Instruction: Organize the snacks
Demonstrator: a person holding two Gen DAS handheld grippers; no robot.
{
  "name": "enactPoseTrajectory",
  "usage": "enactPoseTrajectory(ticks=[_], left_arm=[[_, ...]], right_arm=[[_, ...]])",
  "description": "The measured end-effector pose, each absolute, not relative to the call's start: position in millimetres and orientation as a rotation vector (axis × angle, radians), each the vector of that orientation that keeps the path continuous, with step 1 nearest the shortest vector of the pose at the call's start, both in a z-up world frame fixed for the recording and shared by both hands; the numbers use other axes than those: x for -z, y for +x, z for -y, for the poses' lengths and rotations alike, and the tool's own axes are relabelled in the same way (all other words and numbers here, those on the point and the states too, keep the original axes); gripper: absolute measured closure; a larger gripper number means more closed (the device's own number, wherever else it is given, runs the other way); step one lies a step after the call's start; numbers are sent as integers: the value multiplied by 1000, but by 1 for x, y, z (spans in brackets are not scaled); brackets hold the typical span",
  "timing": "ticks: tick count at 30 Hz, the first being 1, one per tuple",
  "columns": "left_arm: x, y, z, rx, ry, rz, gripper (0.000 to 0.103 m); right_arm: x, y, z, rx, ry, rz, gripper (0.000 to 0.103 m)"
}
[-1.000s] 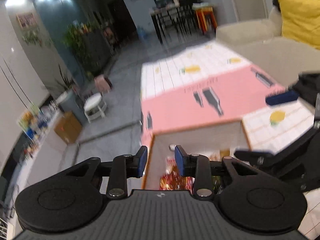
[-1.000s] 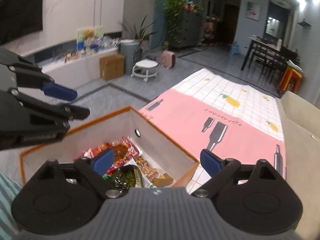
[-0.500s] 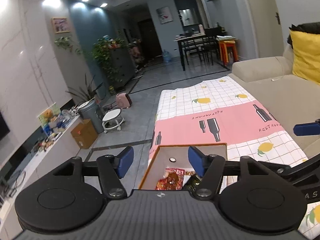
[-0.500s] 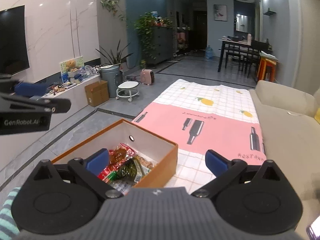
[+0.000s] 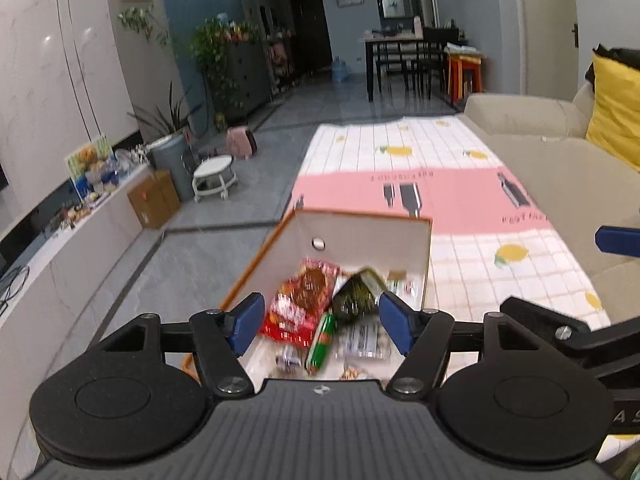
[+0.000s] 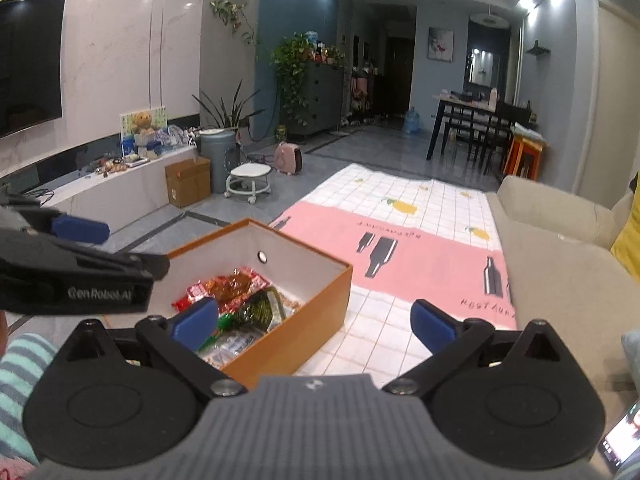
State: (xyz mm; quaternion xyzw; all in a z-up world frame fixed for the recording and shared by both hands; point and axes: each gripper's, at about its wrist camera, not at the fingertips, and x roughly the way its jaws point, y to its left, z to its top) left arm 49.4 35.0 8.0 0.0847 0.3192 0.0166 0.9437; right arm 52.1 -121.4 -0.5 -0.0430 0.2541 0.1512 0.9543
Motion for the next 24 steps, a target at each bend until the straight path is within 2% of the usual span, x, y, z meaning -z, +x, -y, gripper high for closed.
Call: enactPoseTrajectory(ticks=[10, 24], left_arm=[[15, 54, -41, -63, 169, -767, 26], [15, 57, -44, -53, 128, -798, 26]], right_arm=[[24, 61, 117, -291, -89, -601, 4], [29, 64, 119, -284, -70, -633, 4]])
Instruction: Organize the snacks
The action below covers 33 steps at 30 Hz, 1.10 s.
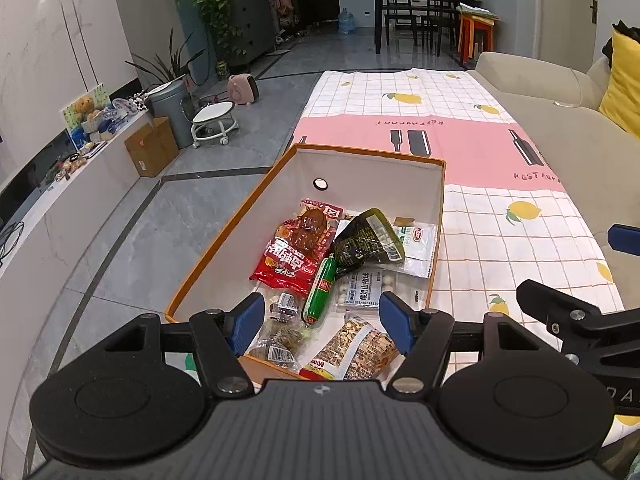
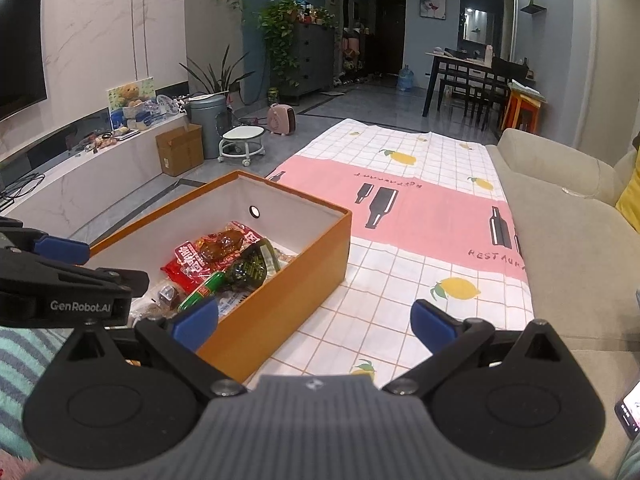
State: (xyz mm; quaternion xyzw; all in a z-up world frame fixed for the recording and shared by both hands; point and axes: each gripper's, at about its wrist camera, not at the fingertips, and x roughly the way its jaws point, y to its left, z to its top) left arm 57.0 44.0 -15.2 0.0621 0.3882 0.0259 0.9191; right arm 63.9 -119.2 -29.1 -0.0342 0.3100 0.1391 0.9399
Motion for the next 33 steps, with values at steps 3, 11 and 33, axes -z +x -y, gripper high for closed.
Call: enactPoseTrajectory(ticks=[3, 11, 33], left_arm=[[15, 58, -44, -52, 130, -797, 26], [14, 59, -42, -46, 130, -802, 26], [13, 59, -38, -41, 131, -806, 26]], right_arm=[[29, 65, 118, -286, -74, -631, 4], [31, 66, 117, -287, -79, -640, 4], [33, 67, 118, -284, -75, -648, 4]])
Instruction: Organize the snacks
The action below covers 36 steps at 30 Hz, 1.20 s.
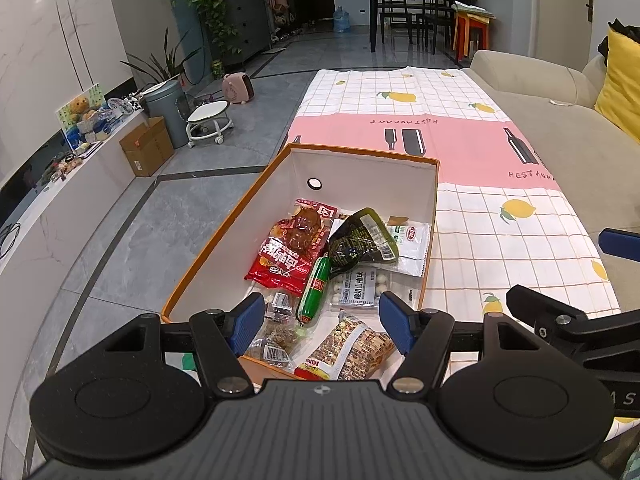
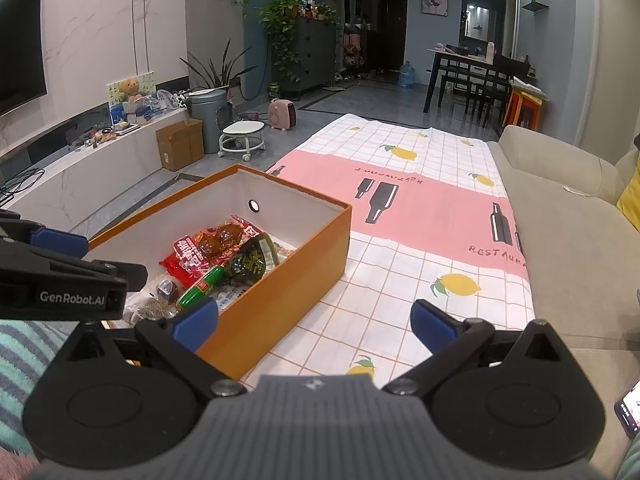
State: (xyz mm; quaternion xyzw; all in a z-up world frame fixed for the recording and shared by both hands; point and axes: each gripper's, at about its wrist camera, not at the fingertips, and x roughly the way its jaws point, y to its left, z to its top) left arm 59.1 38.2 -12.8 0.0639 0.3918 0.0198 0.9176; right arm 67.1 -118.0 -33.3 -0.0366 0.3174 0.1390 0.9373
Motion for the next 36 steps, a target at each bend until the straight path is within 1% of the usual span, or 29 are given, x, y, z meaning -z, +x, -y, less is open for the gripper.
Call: enactPoseTrajectory(ticks=[36], left_arm=[[12, 57, -40, -40, 142, -796, 26]], right_arm=[[35, 68, 120, -277, -68, -670, 4]])
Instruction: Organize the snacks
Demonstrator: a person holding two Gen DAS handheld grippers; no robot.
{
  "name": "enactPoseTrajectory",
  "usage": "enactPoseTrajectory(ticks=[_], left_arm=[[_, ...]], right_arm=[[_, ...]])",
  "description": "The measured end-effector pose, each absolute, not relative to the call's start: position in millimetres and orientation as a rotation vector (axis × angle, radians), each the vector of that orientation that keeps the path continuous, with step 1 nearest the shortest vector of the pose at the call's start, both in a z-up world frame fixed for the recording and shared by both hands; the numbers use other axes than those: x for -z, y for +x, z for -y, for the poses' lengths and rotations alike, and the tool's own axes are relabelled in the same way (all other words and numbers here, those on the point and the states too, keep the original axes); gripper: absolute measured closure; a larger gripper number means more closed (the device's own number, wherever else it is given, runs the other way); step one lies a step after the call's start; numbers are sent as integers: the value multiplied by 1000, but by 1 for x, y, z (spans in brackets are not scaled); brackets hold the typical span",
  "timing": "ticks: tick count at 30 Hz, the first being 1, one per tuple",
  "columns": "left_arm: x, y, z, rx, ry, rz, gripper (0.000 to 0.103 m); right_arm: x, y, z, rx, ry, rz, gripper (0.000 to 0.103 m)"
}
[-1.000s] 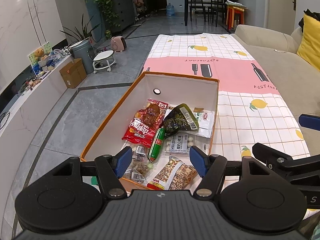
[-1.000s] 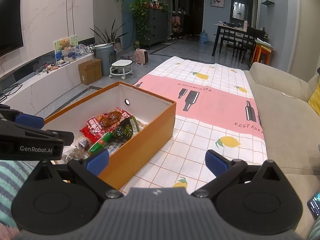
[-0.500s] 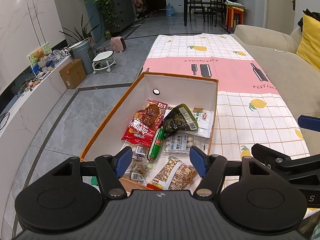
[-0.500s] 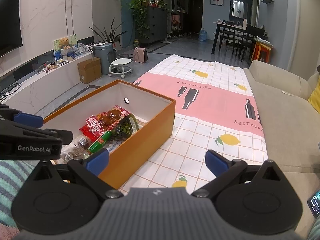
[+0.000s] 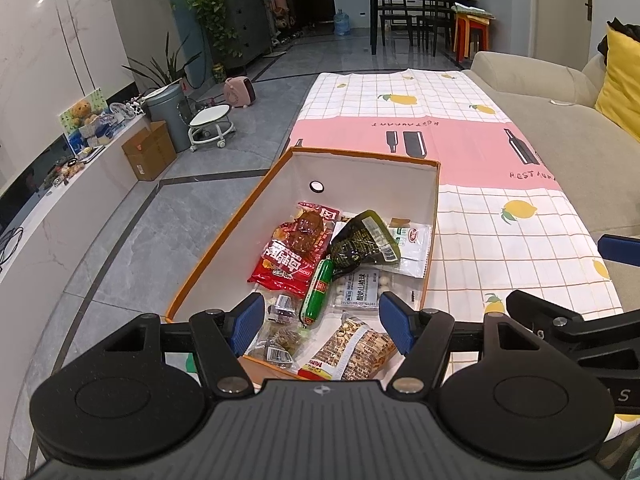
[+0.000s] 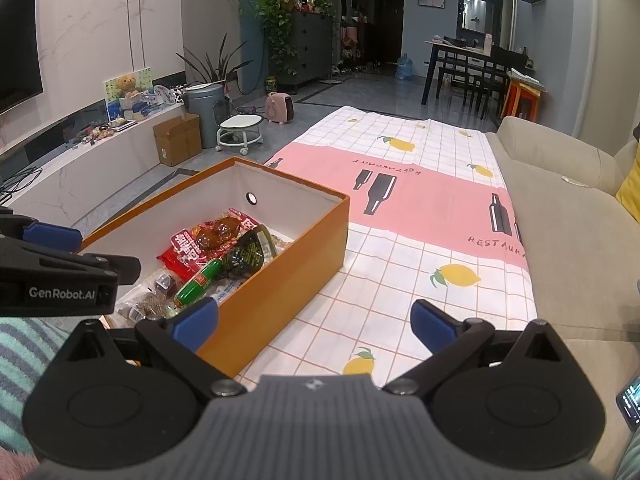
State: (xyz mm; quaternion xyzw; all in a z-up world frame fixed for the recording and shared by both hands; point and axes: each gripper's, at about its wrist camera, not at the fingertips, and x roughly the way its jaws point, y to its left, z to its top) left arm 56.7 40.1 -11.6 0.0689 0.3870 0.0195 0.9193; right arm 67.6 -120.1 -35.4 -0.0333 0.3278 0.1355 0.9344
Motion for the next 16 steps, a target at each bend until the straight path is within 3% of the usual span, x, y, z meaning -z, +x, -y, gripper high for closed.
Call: enactPoseTrajectory(ticks=[16], left_arm=[[9, 54, -37, -21, 155, -776, 26]], right_arm=[[35, 68, 121, -277, -68, -671, 4]])
